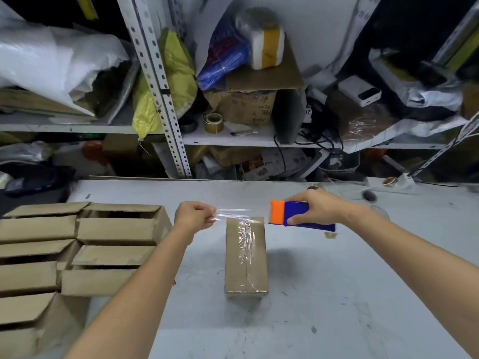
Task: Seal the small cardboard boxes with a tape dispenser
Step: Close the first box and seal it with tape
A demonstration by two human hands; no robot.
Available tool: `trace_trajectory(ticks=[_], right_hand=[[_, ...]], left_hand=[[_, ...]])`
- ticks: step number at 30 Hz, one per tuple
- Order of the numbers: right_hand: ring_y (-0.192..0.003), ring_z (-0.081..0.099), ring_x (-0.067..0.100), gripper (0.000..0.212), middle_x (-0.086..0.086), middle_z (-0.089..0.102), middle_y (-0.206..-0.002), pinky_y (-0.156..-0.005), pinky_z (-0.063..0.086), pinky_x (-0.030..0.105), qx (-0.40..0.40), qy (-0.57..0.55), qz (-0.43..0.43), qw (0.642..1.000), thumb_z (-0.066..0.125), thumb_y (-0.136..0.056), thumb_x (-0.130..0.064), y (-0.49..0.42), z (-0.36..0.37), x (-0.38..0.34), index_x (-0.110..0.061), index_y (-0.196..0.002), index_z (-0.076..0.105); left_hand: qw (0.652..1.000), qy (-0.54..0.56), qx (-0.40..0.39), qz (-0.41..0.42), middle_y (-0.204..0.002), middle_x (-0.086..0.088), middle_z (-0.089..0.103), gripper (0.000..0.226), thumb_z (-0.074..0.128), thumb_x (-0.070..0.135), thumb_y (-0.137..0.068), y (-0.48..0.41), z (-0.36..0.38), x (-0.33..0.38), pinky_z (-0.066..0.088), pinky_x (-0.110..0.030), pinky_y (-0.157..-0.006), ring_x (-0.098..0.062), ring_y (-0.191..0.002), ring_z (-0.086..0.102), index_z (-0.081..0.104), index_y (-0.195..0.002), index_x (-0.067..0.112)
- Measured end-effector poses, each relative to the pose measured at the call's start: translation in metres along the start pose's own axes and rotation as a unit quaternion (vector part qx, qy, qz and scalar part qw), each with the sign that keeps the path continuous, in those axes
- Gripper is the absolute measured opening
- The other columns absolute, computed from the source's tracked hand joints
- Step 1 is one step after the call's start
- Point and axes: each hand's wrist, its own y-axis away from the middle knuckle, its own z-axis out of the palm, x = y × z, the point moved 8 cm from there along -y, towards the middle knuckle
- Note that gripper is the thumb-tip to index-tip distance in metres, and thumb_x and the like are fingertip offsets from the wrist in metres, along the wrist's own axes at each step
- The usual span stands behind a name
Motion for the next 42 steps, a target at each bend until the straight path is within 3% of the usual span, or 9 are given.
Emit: trace_trajectory(ticks=[11,20,23,25,27,30,33,35,42], right_hand=[[-0.098,0.06,0.019,0.07,-0.006,0.061,-0.111,-0.082,0.054,0.035,-0.07,0.035,0.054,0.995,0.072,-0.078,-0.062,-0.047,0.009,0.02,-0.031,-0.137,0.053],[-0.101,0.057,0.021,0.071,-0.004,0.057,-0.115,-0.083,0.054,0.036,-0.092,0.04,0.071,0.992,0.072,-0.08,-0.059,-0.062,0.034,0.026,-0.027,-0.14,0.049],[-0.102,0.057,0.021,0.075,-0.003,0.057,-0.121,-0.081,0.054,0.034,-0.091,0.031,0.072,0.993,0.072,-0.079,-0.06,-0.065,0.043,0.028,-0.027,-0.142,0.046],[-0.102,0.056,0.021,0.075,-0.001,0.057,-0.126,-0.079,0.052,0.033,-0.085,0.025,0.075,0.993,0.072,-0.08,-0.059,-0.065,0.044,0.028,-0.027,-0.142,0.046],[-0.103,0.054,0.021,0.075,0.0,0.057,-0.129,-0.078,0.051,0.032,-0.081,0.016,0.081,0.993,0.072,-0.081,-0.058,-0.062,0.045,0.03,-0.027,-0.143,0.045],[-0.103,0.054,0.02,0.075,0.0,0.056,-0.131,-0.076,0.049,0.031,-0.077,0.012,0.083,0.993,0.072,-0.08,-0.058,-0.058,0.046,0.03,-0.027,-0.143,0.044],[-0.103,0.053,0.02,0.073,0.0,0.056,-0.132,-0.077,0.048,0.03,-0.069,-0.007,0.078,0.995,0.071,-0.083,-0.056,-0.054,0.048,0.028,-0.025,-0.143,0.045],[-0.103,0.054,0.02,0.07,0.0,0.056,-0.13,-0.078,0.049,0.031,-0.066,-0.013,0.072,0.995,0.07,-0.084,-0.056,-0.051,0.049,0.025,-0.025,-0.142,0.046],[-0.099,0.058,0.018,0.072,-0.007,0.057,-0.117,-0.072,0.049,0.028,-0.078,-0.061,0.068,0.993,0.071,-0.078,-0.063,-0.037,0.061,0.041,-0.034,-0.14,0.048]], left_hand=[[0.999,0.004,0.006,-0.049,-0.082,-0.012,0.069,0.007,0.071,0.001,-0.085,-0.026,0.013,-0.03,0.06,-0.025,-0.07,-0.022,-0.07,0.066,0.072,-0.089,-0.005],[0.997,-0.006,0.049,-0.064,-0.088,-0.01,0.073,0.012,0.066,0.002,-0.086,-0.037,0.023,-0.059,0.058,-0.027,-0.066,-0.019,-0.064,0.067,0.073,-0.077,0.006],[0.996,-0.024,0.06,-0.056,-0.092,-0.004,0.074,0.013,0.066,0.008,-0.087,-0.036,0.033,-0.068,0.056,-0.028,-0.073,-0.019,-0.077,0.068,0.072,-0.076,0.013],[0.995,-0.059,0.061,-0.044,-0.101,-0.001,0.073,0.01,0.064,0.015,-0.091,-0.035,0.043,-0.069,0.05,-0.029,-0.082,-0.02,-0.096,0.066,0.072,-0.085,0.016],[0.993,-0.09,0.058,-0.047,-0.125,-0.005,0.066,0.023,0.06,0.024,-0.096,-0.031,0.05,-0.066,0.047,-0.031,-0.093,-0.025,-0.114,0.06,0.069,-0.115,0.015],[0.984,-0.151,0.047,-0.086,-0.152,-0.01,0.041,0.072,0.061,0.04,-0.095,-0.029,0.047,-0.072,0.044,-0.042,-0.106,-0.033,-0.135,0.044,0.027,-0.155,0.019],[0.99,-0.118,0.06,-0.056,-0.117,-0.007,0.068,0.039,0.062,0.043,-0.093,-0.024,0.041,-0.068,0.051,-0.039,-0.097,-0.03,-0.117,0.061,0.066,-0.121,0.016],[0.996,-0.074,0.037,-0.028,-0.099,0.001,0.073,0.032,0.064,0.047,-0.09,-0.015,0.047,-0.065,0.055,-0.035,-0.088,-0.022,-0.099,0.067,0.074,-0.098,0.017],[0.993,-0.116,0.013,0.013,-0.107,0.013,0.067,0.034,0.072,0.032,-0.088,-0.005,0.052,-0.065,0.048,-0.028,-0.088,-0.012,-0.102,0.062,0.07,-0.121,0.022]])
